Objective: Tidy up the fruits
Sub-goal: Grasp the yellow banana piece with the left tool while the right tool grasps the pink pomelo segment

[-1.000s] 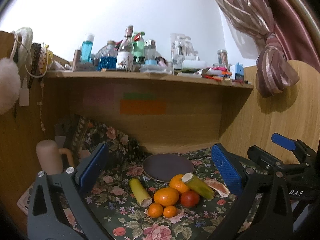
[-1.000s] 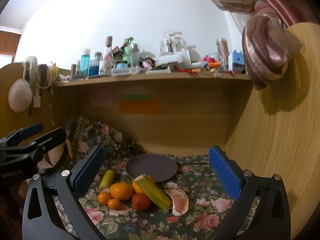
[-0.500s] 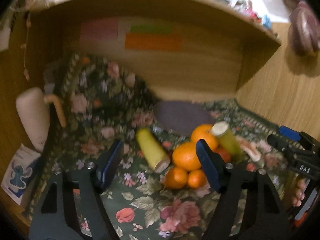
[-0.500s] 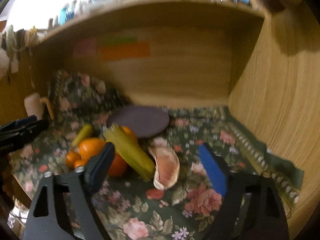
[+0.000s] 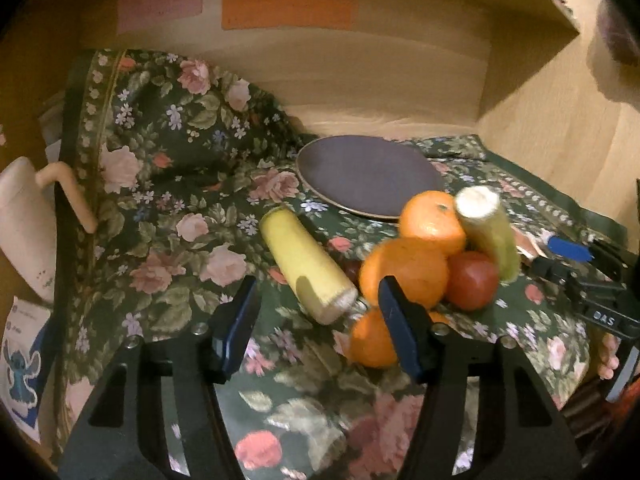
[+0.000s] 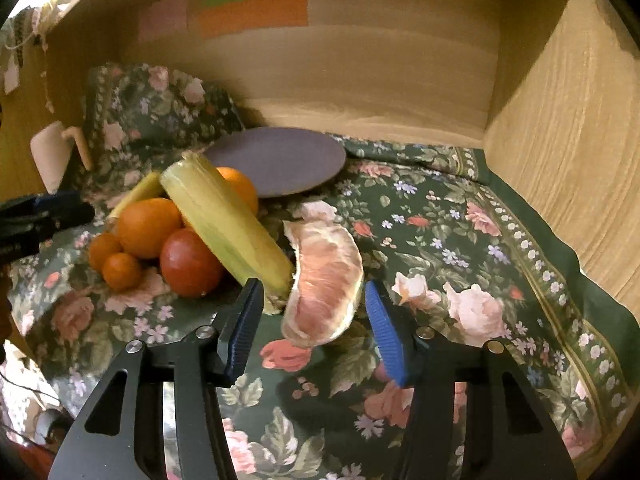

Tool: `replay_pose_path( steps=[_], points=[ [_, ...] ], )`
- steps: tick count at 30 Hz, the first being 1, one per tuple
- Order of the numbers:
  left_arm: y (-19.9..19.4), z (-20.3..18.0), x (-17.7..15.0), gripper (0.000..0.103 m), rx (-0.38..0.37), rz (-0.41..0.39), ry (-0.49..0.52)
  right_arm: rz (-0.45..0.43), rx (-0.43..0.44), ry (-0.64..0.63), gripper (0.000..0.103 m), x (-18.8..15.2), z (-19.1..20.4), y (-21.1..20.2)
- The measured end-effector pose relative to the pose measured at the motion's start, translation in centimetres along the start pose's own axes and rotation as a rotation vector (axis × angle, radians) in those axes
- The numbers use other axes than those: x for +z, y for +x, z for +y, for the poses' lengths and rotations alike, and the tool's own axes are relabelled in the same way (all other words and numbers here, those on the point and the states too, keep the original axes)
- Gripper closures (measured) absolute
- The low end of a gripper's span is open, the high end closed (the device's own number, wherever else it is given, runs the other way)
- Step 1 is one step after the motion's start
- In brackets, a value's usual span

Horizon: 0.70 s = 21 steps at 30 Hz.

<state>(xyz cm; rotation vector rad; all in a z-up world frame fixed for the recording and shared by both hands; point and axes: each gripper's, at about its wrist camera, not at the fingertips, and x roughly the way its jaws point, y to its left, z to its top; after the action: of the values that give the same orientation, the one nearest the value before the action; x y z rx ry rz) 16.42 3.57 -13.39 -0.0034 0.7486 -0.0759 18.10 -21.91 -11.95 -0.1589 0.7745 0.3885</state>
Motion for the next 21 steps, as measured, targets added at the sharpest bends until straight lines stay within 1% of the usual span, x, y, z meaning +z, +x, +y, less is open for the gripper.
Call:
replay_pose_path(
  steps=[1,3,7,10,16,21],
  points=[
    [0.6,0.2,0.4,0.044,0.001,0.019,-0.004,0.019,0.004,0.005,0.054,0.1,-0.3,0.3],
    [1.5,0.7,0.9,0.049,-0.006,0.053,-0.015,0.044,0.0,0.01,0.059,0.2,-0.5,0.9],
    [3.4,1.6,1.4,0.052,-0.026,0.112,-0.042,0.086,0.038,0.014,0.059,0.3,-0.7,1.6],
    [4.2,1.5,1.7,0.052,-0.049,0.123,-0.042,0.095,0.042,0.014,0.06,0.2,-0.5,1.7],
    [6.4,1.0,2.3,0.052,-0.048,0.163,-0.009,0.111,0.044,0.023,0.063,0.3,-0.7,1.6],
    [6.6,0.7,2.4,0.053,-0.03,0.153,0.059,0.1,0.019,0.043,0.069,0.5,-1.5,1.2]
  ],
)
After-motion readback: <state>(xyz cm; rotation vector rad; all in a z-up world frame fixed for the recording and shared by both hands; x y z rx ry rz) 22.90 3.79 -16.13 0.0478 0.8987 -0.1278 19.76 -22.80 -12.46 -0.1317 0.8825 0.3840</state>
